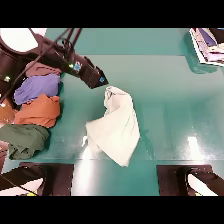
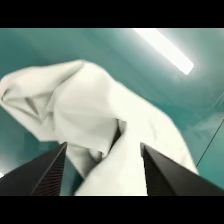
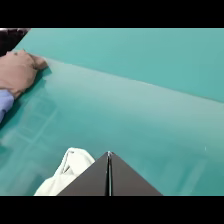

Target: Fold the shirts.

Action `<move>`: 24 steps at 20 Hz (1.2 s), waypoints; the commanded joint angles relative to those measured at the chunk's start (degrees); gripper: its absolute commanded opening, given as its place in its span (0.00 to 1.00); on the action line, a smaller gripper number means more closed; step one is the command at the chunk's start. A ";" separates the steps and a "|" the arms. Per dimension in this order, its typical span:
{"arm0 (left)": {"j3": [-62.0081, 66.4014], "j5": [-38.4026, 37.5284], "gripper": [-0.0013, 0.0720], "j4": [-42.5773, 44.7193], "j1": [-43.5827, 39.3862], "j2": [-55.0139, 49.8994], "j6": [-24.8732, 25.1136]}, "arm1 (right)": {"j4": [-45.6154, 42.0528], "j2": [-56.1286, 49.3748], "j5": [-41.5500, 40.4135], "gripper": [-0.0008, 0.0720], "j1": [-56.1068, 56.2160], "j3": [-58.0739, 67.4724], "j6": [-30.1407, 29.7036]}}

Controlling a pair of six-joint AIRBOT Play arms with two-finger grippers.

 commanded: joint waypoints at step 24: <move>-12.48 27.26 0.76 -9.38 6.88 -21.70 -1.01 | -0.22 -0.13 5.07 0.04 -0.02 0.04 0.09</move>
